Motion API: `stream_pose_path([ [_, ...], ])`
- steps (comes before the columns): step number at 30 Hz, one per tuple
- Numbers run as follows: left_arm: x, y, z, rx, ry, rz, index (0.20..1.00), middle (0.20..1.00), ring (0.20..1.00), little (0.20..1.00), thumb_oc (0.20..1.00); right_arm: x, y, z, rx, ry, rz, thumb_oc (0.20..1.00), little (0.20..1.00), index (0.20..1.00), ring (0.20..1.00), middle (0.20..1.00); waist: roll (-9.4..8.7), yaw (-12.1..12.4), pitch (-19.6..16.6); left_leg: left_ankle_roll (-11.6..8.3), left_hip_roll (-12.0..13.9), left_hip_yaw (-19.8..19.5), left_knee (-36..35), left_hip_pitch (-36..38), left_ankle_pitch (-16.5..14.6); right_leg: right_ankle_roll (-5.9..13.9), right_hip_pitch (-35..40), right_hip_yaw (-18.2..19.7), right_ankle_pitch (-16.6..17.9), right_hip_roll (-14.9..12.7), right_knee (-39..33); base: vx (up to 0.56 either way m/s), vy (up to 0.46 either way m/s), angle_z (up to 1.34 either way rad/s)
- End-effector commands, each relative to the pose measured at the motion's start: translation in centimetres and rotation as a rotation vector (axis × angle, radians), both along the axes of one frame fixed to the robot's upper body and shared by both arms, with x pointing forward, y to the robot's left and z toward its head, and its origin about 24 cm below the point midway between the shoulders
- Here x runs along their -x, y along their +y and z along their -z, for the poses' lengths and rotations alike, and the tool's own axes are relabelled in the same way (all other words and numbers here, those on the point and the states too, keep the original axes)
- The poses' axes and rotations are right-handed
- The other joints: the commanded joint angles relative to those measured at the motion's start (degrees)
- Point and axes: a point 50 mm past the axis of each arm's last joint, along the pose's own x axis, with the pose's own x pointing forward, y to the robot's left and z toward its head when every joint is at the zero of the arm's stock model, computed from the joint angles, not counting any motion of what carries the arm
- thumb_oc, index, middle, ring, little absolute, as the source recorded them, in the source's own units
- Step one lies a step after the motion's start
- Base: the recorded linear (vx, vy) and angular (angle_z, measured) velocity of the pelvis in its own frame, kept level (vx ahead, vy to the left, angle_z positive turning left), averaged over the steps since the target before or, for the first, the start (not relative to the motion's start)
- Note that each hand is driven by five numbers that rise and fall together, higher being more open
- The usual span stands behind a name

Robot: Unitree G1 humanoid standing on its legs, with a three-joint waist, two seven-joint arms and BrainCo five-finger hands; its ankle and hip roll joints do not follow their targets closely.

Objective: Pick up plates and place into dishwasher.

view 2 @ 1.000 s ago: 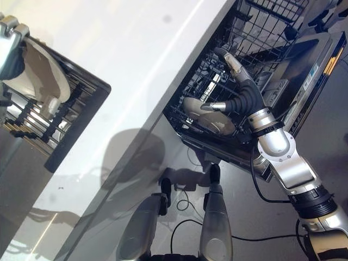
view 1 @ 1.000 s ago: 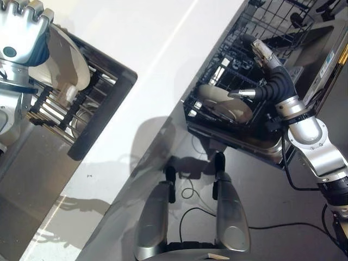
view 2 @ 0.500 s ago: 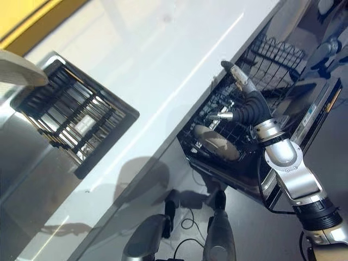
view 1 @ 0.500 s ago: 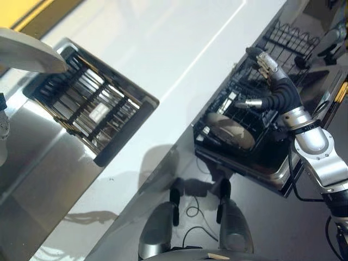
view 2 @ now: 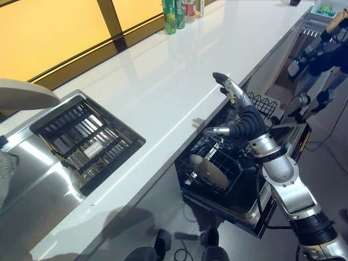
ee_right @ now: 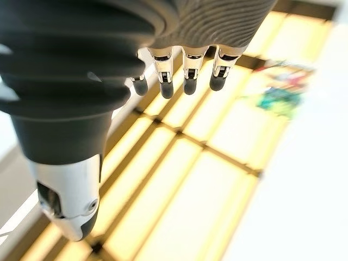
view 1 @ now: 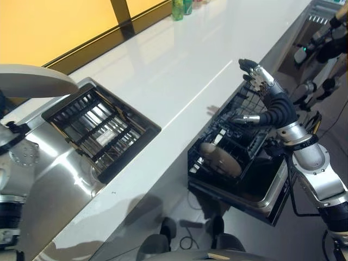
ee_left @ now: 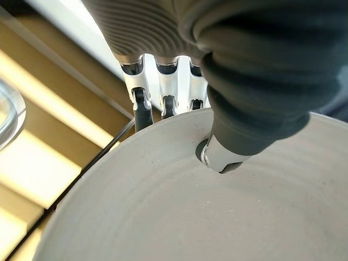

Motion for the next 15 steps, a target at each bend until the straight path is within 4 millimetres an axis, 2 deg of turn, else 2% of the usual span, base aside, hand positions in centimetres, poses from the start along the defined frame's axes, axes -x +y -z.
stream_pose_path([
  [1,-0.9,-2.5,-2.0,-0.026,-0.055,0.148,0.200,0.200,0.200,0.200,0.200,1.4,3.0,-1.9,-0.078,-0.088,-0.184,1.000,1.000,1.000,1.000,1.000,-1.38,2.8,-4.1,3.65,-2.2,-4.2,-5.0,-0.4,2.5,2.61,4.2,-0.5,-9.2,-1.8,5.7,-0.03,-0.170,0.08],
  [4,-1.8,-4.7,-1.3,0.034,-0.044,0.256,0.200,0.200,0.200,0.200,0.200,1.5,5.3,-1.4,-0.114,-0.023,-0.274,1.000,1.000,1.000,1.000,1.000,-1.93,3.8,-5.1,3.48,-2.2,-4.9,-6.2,0.6,3.0,2.52,5.6,-1.3,-9.0,-1.3,4.9,-0.03,-0.161,0.10],
  [8,-2.8,-8.9,-0.5,0.094,-0.025,0.434,0.200,0.200,0.200,0.200,0.200,2.0,9.4,-1.0,-0.098,-0.009,-0.337,1.000,1.000,1.000,1.000,1.000,-2.65,5.8,-6.1,3.25,-2.4,-6.5,-7.7,1.7,4.0,2.22,7.7,-2.8,-8.7,-0.5,3.4,-0.03,-0.165,0.26],
  [10,-2.9,-10.9,-0.4,0.108,-0.005,0.528,0.200,0.200,0.200,0.200,0.200,2.1,10.5,-1.3,-0.127,0.000,-0.361,1.000,1.000,1.000,1.000,1.000,-3.06,7.0,-6.4,2.93,-2.5,-7.5,-8.4,2.0,4.6,2.11,8.8,-3.7,-8.3,-0.1,2.4,-0.02,-0.177,0.24],
  [15,-2.7,-14.4,-0.2,0.119,0.054,0.724,0.200,0.200,0.200,0.200,0.200,2.1,12.3,-1.8,-0.179,0.041,-0.383,1.000,1.000,1.000,1.000,1.000,-3.44,9.1,-6.6,2.55,-3.0,-9.4,-9.1,2.1,5.4,1.91,10.6,-5.5,-7.6,0.4,0.4,-0.02,-0.129,0.26],
])
